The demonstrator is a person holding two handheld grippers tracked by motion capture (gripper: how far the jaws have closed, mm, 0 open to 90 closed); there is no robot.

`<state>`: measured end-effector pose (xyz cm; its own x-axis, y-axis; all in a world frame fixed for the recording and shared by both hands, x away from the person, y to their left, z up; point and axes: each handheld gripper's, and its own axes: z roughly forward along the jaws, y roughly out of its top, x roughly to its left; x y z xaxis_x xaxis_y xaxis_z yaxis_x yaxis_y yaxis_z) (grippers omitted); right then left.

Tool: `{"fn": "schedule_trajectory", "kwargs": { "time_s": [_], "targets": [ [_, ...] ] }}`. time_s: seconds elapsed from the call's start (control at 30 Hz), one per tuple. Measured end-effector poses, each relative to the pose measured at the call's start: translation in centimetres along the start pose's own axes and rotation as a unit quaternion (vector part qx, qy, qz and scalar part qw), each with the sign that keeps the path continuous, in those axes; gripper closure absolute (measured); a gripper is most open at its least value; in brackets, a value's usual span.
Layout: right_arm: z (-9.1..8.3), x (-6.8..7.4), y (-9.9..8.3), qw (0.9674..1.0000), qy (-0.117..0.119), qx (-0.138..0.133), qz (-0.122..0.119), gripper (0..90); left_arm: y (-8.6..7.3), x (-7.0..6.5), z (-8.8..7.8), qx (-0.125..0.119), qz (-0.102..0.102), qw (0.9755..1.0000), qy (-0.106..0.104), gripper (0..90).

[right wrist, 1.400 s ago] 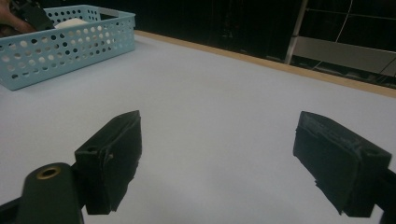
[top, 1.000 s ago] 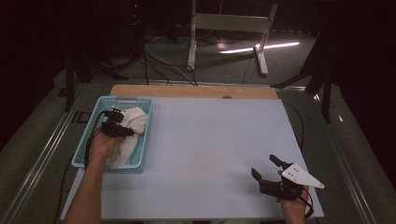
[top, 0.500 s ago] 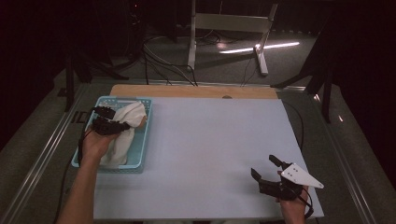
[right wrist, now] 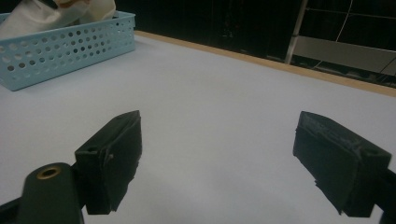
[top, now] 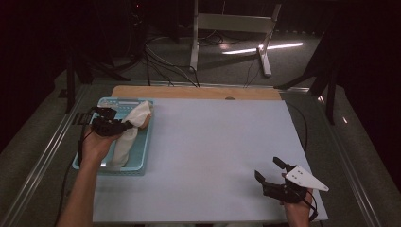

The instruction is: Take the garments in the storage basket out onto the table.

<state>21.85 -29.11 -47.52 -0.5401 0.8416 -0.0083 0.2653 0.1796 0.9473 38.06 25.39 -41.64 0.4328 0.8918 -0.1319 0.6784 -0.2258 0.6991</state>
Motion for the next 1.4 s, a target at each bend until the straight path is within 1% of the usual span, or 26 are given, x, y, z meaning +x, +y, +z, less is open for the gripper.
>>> {"fn": "schedule_trajectory", "kwargs": {
  "time_s": [0.2,0.3,0.33,0.43,0.53,0.77,0.93,1.13,1.23,1.4],
  "targets": [
    [0.0,0.0,0.0,1.0,0.0,0.0,0.0,15.5,0.7,-0.9,-0.7,-0.015,0.014,0.9998,-0.005,74.6],
    [0.0,0.0,0.0,1.0,0.0,-0.001,0.0,15.5,0.8,-1.0,-0.8,-0.018,0.015,0.9997,-0.007,74.5],
    [0.0,0.0,0.0,1.0,0.0,-0.001,0.0,15.5,1.1,-1.3,-1.0,-0.023,0.019,0.9995,-0.01,74.5],
    [0.0,0.0,0.0,1.0,0.0,-0.001,0.0,15.5,1.3,-1.5,-1.2,-0.027,0.019,0.9993,-0.013,74.5],
    [0.0,0.0,0.0,1.0,0.0,-0.001,0.0,15.5,1.7,-1.9,-1.4,-0.032,0.025,0.999,-0.018,74.5],
    [0.0,0.0,0.0,1.0,0.001,-0.001,0.0,15.5,2.0,-2.3,-1.6,-0.039,0.028,0.9986,-0.023,74.5],
    [0.0,0.0,0.0,1.0,0.001,-0.001,0.0,15.5,2.4,-2.8,-1.8,-0.049,0.031,0.9978,-0.033,74.5],
    [0.0,0.0,0.0,1.0,0.001,-0.001,0.0,15.5,2.9,-3.3,-2.0,-0.053,0.036,0.9973,-0.035,74.5],
    [0.0,0.0,0.0,1.0,0.002,-0.001,0.0,15.5,3.1,-3.5,-2.0,-0.057,0.035,0.997,-0.04,74.5],
    [0.0,0.0,0.0,1.0,0.002,-0.001,0.0,15.5,3.4,-4.0,-2.1,-0.06,0.041,0.9963,-0.045,74.5]
  ]
}}
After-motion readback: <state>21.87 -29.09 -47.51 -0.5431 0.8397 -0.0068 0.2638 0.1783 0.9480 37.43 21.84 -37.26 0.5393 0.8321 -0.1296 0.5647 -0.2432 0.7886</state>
